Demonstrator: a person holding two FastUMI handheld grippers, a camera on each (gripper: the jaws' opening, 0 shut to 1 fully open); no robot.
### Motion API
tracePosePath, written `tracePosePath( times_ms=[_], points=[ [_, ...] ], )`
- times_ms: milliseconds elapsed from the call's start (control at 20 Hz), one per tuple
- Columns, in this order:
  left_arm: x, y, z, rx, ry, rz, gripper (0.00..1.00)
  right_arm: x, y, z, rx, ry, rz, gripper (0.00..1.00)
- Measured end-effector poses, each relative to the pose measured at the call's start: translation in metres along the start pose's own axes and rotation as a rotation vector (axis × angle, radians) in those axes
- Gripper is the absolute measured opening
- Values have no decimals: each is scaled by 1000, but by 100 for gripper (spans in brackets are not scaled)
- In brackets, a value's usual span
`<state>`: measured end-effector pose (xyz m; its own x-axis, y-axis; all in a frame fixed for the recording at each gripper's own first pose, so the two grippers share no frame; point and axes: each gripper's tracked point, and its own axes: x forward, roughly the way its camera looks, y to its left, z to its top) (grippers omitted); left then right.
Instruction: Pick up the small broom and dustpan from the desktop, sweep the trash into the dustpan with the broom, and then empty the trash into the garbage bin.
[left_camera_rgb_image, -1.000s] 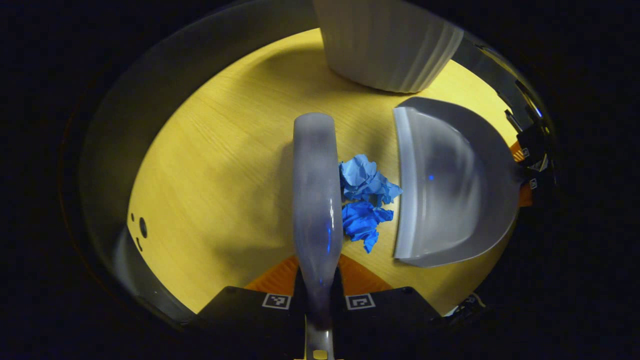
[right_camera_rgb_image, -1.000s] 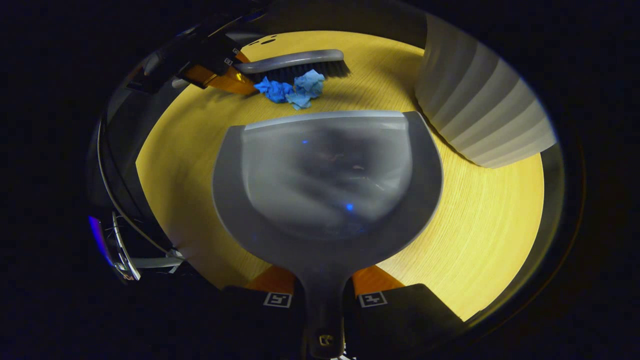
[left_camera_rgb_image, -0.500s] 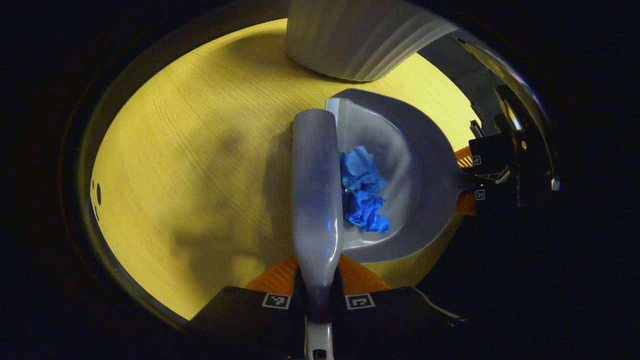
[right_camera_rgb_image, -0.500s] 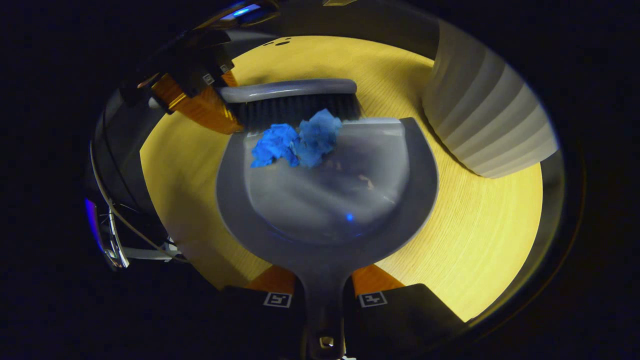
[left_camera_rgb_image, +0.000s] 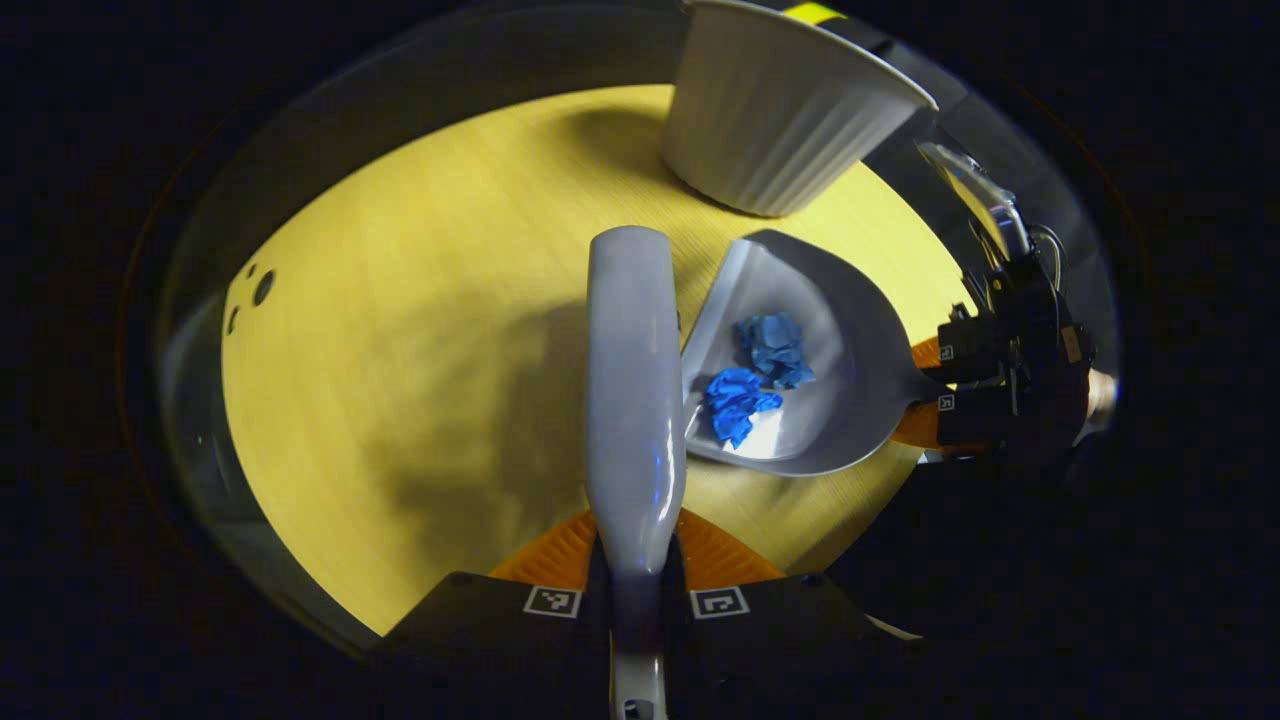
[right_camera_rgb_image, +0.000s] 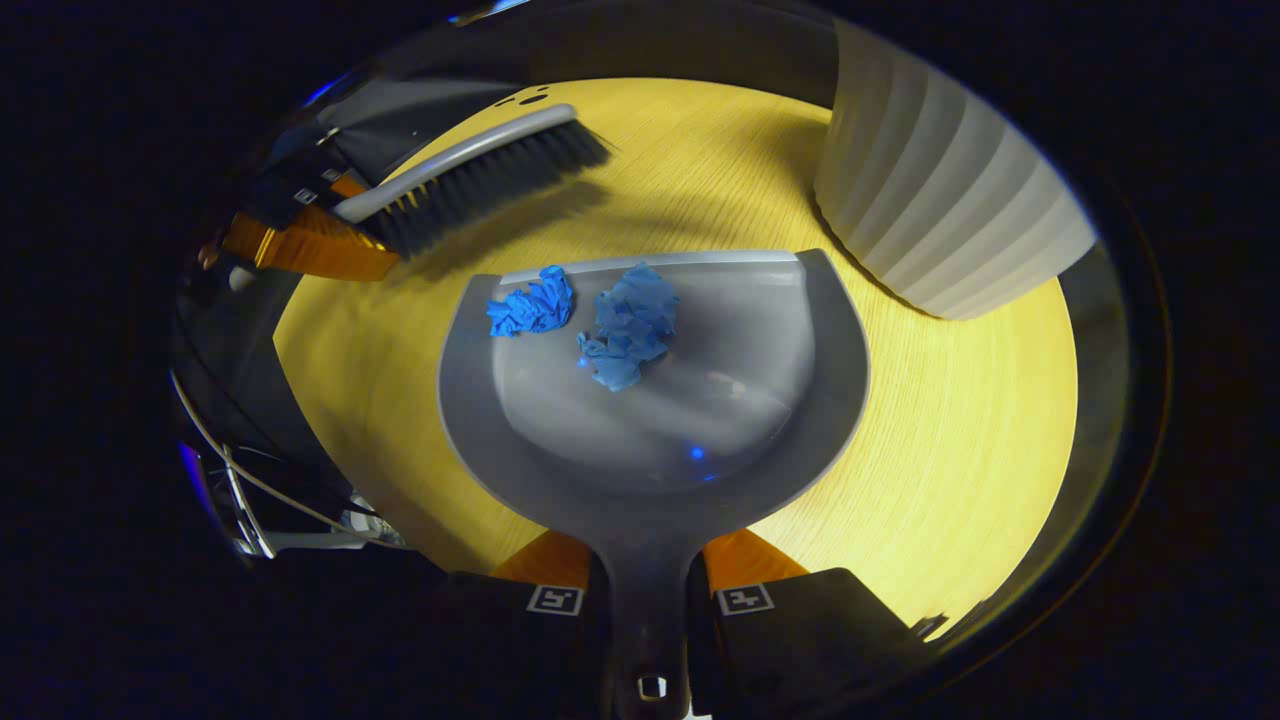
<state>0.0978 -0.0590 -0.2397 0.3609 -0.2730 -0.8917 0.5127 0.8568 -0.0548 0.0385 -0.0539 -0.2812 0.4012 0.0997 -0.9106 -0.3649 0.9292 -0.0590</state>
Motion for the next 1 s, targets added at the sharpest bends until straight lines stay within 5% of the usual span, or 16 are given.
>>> tracePosePath(
  times_ms=[300, 500, 1000],
  points=[
    [12, 52, -48, -43, -148, 89, 25, -32, -5, 4, 12, 7, -66, 34],
    [27, 80, -78, -104, -214, 62, 25, -66, -11, 16, -1, 4, -72, 33],
    [77, 98, -129, -192, -121, 52, 25, -109, -19, 29, 70, -51, -1, 33]
  ],
)
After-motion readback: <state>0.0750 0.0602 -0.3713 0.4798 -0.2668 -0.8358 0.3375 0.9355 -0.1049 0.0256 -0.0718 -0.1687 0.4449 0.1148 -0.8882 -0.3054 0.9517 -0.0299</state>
